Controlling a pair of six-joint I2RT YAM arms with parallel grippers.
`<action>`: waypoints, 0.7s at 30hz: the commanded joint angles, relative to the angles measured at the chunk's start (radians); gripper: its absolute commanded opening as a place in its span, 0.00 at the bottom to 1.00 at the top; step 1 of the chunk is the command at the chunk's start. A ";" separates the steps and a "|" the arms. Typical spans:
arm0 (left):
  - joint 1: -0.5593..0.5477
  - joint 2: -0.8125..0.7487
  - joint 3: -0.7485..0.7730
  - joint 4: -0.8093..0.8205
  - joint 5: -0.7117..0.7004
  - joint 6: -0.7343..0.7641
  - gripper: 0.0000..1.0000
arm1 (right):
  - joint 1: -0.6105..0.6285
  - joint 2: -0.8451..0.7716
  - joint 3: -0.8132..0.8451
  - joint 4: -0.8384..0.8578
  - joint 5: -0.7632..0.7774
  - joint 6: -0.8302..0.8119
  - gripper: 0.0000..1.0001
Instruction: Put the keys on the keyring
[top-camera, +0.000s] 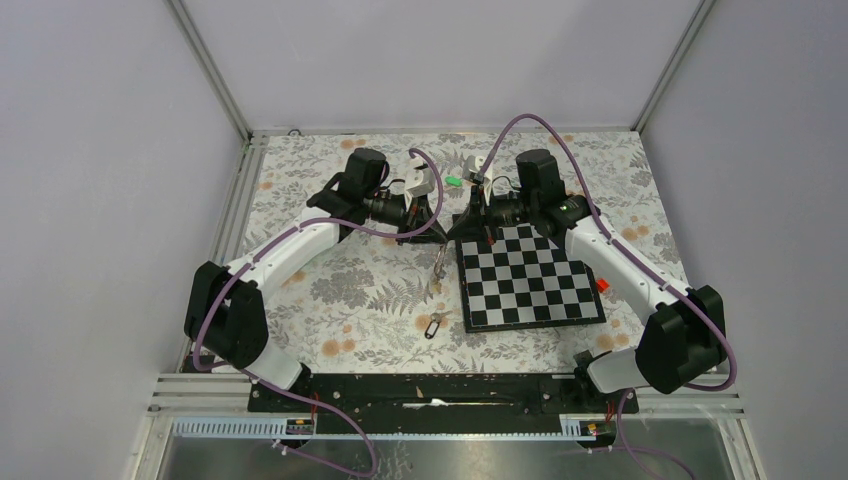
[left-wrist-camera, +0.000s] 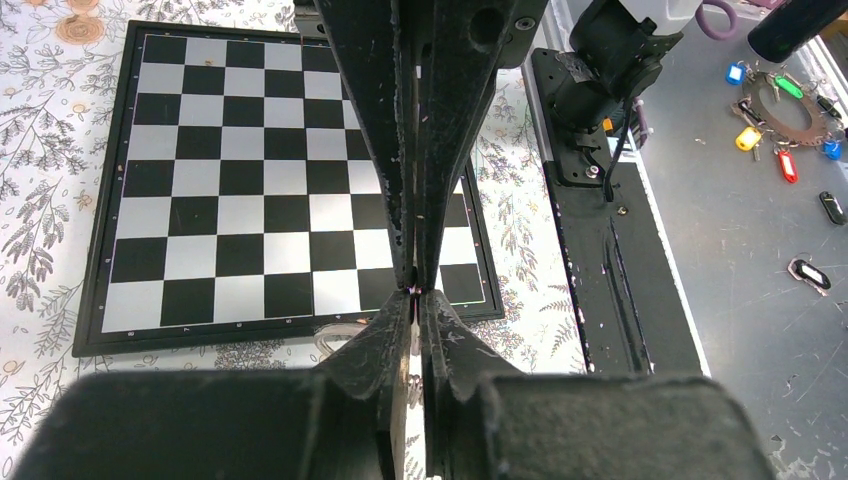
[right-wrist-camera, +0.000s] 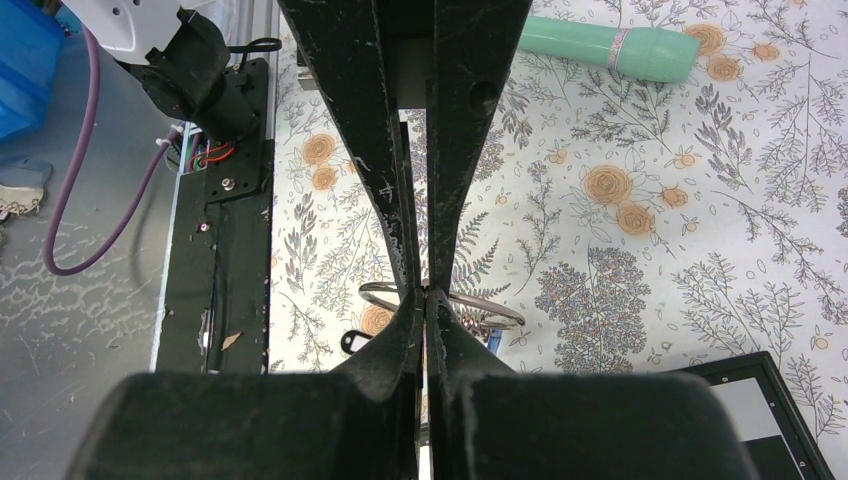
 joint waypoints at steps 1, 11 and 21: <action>-0.003 -0.020 0.037 0.045 0.039 0.003 0.07 | 0.007 -0.030 0.009 0.029 -0.006 -0.009 0.00; 0.013 -0.022 0.035 0.044 0.046 0.003 0.13 | 0.007 -0.029 0.009 0.029 -0.008 -0.012 0.00; 0.013 -0.016 0.030 0.051 0.056 0.000 0.16 | 0.007 -0.024 0.012 0.029 -0.011 -0.007 0.00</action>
